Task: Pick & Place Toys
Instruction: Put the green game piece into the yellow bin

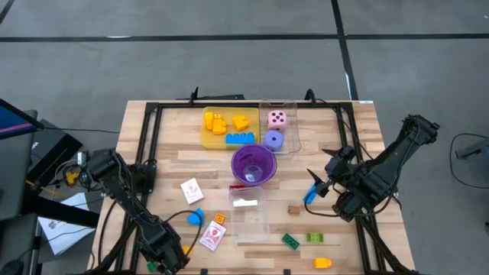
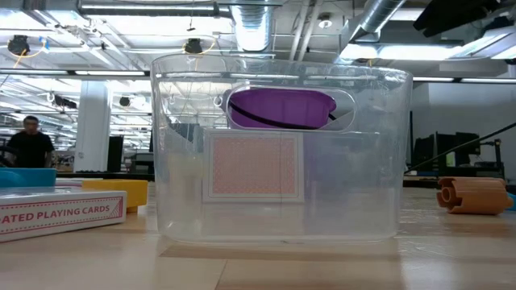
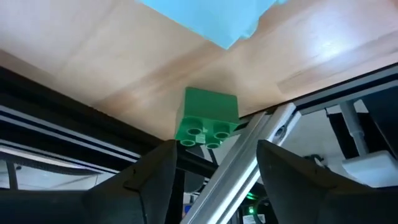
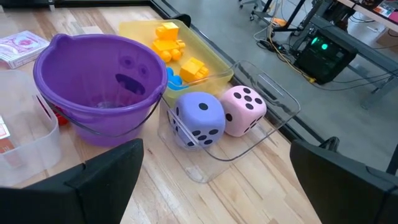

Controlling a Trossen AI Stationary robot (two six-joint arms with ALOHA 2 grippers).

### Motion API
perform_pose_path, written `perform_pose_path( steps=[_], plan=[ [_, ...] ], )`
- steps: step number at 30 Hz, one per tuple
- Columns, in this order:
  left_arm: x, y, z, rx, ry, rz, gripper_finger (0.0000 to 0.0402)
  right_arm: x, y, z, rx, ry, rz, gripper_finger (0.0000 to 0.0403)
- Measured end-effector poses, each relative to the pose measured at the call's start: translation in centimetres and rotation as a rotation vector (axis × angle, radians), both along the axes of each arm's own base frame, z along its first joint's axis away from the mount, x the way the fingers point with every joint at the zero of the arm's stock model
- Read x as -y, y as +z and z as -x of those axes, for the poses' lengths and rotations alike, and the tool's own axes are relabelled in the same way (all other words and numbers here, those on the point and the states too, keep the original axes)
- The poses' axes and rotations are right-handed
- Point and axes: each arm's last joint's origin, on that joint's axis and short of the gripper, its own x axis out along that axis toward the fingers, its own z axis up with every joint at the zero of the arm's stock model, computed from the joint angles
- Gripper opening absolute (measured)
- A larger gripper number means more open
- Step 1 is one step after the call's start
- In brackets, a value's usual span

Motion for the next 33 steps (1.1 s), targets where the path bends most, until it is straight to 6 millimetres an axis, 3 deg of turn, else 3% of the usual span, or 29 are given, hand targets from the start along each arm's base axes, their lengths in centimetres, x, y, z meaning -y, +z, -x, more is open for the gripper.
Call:
perform_pose_path(
  steps=[11,33],
  plan=[
    [0.0,0.0,0.0,0.011,0.001,-0.008,0.0196,0.0,-0.1,0.0,-0.014,-0.001,-0.015,0.0398],
    [-0.4,-1.4,0.4,0.020,0.004,0.038,0.0195,0.0,-0.1,0.0,-0.015,-0.001,-0.016,0.0398]
  ],
)
